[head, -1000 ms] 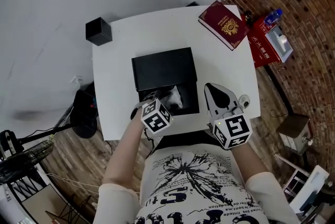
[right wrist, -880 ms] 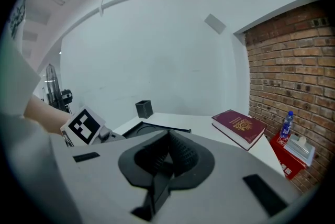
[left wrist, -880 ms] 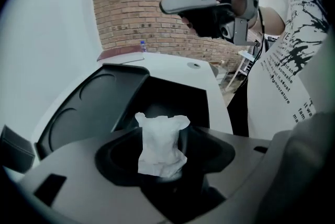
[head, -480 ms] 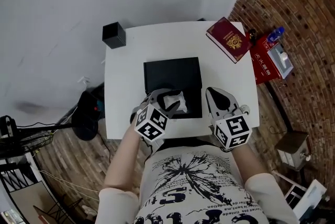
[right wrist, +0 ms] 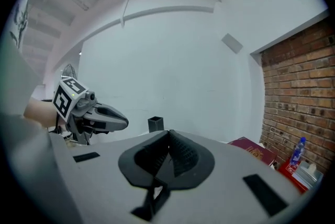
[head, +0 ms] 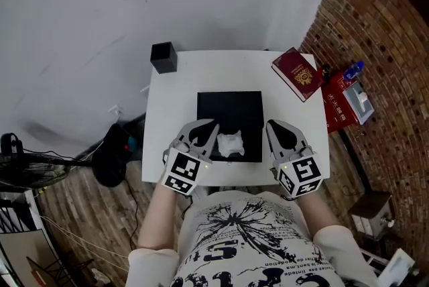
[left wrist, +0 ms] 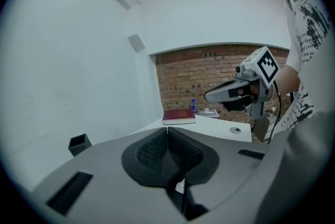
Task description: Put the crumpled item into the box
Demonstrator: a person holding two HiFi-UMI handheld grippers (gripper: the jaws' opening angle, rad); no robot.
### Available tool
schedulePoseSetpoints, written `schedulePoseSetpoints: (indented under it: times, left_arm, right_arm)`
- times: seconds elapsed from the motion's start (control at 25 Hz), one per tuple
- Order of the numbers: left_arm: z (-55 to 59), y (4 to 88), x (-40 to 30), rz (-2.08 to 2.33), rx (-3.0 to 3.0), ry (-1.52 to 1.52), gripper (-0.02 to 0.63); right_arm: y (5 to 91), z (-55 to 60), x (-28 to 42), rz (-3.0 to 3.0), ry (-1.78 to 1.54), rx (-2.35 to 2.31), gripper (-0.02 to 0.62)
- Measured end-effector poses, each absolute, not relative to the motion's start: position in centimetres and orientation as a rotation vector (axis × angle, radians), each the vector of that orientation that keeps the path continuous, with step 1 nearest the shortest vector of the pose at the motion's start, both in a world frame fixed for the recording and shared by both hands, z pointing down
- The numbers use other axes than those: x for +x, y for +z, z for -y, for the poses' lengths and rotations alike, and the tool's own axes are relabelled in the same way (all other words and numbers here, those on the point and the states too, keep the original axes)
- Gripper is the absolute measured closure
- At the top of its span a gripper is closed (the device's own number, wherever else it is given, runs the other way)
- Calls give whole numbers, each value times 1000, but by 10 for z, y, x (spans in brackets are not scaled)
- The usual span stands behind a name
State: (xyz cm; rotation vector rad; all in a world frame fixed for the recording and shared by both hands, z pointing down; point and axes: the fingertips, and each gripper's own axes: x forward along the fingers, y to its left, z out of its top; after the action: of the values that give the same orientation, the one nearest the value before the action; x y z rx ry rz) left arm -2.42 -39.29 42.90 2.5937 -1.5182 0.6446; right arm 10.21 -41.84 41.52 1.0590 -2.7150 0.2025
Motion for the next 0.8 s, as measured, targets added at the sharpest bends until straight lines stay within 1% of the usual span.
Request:
schedulePoseSetpoints:
  times: [0.28,0.48,0.8]
  left_arm:
    - [367,375,-62,1749,2550,380,592]
    - [349,347,-74,1842,2551,190,592]
    - [331,333,-73,1862,2573,119,592]
  right_arm:
    - [387,408,95,2780,108,1073,581]
    - [371,399,91,2816,35,1067,581]
    - [354,385,89,2846,-47,1073,581]
